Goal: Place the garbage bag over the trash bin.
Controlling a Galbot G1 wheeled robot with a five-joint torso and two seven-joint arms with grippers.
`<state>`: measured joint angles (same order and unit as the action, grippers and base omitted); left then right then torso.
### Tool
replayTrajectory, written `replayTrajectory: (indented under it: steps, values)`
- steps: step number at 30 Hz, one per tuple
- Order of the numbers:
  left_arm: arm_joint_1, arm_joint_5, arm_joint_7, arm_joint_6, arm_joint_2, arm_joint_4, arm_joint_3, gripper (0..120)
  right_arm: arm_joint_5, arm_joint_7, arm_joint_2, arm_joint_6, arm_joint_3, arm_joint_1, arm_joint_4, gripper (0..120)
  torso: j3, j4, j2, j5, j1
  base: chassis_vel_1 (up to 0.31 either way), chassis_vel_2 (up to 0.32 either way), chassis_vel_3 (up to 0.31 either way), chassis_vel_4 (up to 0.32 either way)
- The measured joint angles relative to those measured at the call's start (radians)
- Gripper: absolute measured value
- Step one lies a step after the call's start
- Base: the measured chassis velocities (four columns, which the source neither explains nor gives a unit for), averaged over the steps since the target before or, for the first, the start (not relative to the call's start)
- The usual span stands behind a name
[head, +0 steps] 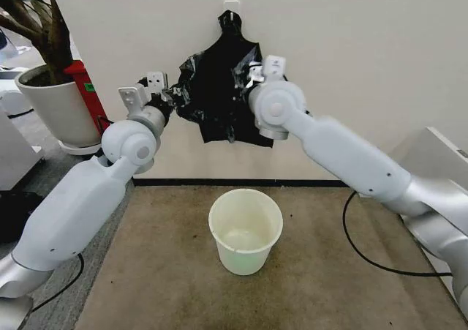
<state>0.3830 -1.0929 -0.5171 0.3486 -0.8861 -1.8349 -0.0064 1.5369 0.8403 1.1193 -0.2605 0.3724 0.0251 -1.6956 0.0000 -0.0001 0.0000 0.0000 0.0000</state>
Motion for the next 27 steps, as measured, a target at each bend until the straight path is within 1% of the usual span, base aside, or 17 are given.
replayTrajectory:
  steps: [1, 4, 6, 8, 13, 14, 18, 21, 22, 24, 27]
  values:
    - [0.000, -0.009, -0.004, -0.006, 0.002, 0.000, 0.000, 0, -0.017, -0.050, -0.007, 0.030, -0.022, -0.023, -0.007, 0, 0.000, -0.0001, 0.000, 0.0000, 0.000, 0.000, 0.000, 0.000, 0.000]
    - [0.000, -0.029, -0.010, -0.022, 0.005, -0.001, 0.000, 0, -0.038, -0.129, -0.017, 0.085, -0.068, -0.078, -0.026, 0, 0.000, 0.0000, 0.000, 0.0001, 0.000, 0.000, 0.000, 0.000, 0.000]
    - [-0.001, -0.047, -0.013, -0.039, 0.011, -0.006, 0.000, 0, -0.051, -0.191, -0.030, 0.132, -0.104, -0.142, -0.065, 0, 0.000, 0.0000, 0.000, 0.0000, 0.000, 0.000, 0.000, 0.000, 0.000]
    - [-0.001, -0.053, -0.014, -0.045, 0.013, -0.009, 0.000, 0, -0.057, -0.208, -0.035, 0.145, -0.115, -0.165, -0.080, 0, 0.000, 0.0000, 0.000, 0.0000, 0.000, 0.000, 0.000, 0.000, 0.000]
    - [0.002, -0.097, -0.023, -0.084, 0.032, -0.032, 0.001, 0, -0.080, -0.311, -0.072, 0.223, -0.195, -0.315, -0.162, 0, 0.000, 0.0000, 0.000, 0.0001, 0.000, 0.000, 0.000, 0.000, 0.000]
    - [0.002, -0.097, -0.023, -0.084, 0.032, -0.032, 0.001, 0, -0.080, -0.311, -0.072, 0.223, -0.195, -0.315, -0.162, 0, 0.000, 0.0000, 0.000, 0.0001, 0.000, 0.000, 0.000, 0.000, 0.000]
    - [0.008, -0.126, -0.024, -0.104, 0.053, -0.060, 0.002, 0, -0.075, -0.369, -0.090, 0.267, -0.258, -0.404, -0.203, 0, 0.000, -0.0001, 0.000, 0.0002, 0.000, 0.000, 0.000, 0.000, 0.000]
    - [0.012, -0.135, -0.026, -0.108, 0.059, -0.070, 0.002, 0, -0.070, -0.383, -0.094, 0.276, -0.275, -0.431, -0.217, 0, 0.000, 0.0000, 0.000, -0.0001, 0.000, 0.000, 0.000, 0.000, 0.000]
    - [0.026, -0.148, -0.029, -0.110, 0.070, -0.087, -0.001, 0, -0.064, -0.400, -0.101, 0.283, -0.296, -0.474, -0.237, 0, 0.000, 0.0000, 0.000, 0.0001, 0.000, 0.000, 0.000, 0.000, 0.000]
    - [0.048, -0.153, -0.031, -0.110, 0.083, -0.103, -0.005, 0, -0.063, -0.411, -0.105, 0.287, -0.312, -0.512, -0.251, 0, 0.000, -0.0002, 0.000, 0.0001, 0.000, 0.000, 0.000, 0.000, 0.000]
    - [0.124, -0.152, -0.032, -0.101, 0.108, -0.138, -0.027, 0, -0.065, -0.415, -0.104, 0.290, -0.342, -0.600, -0.279, 0, 0.000, 0.0000, 0.000, 0.0001, 0.000, 0.000, 0.000, 0.000, 0.000]
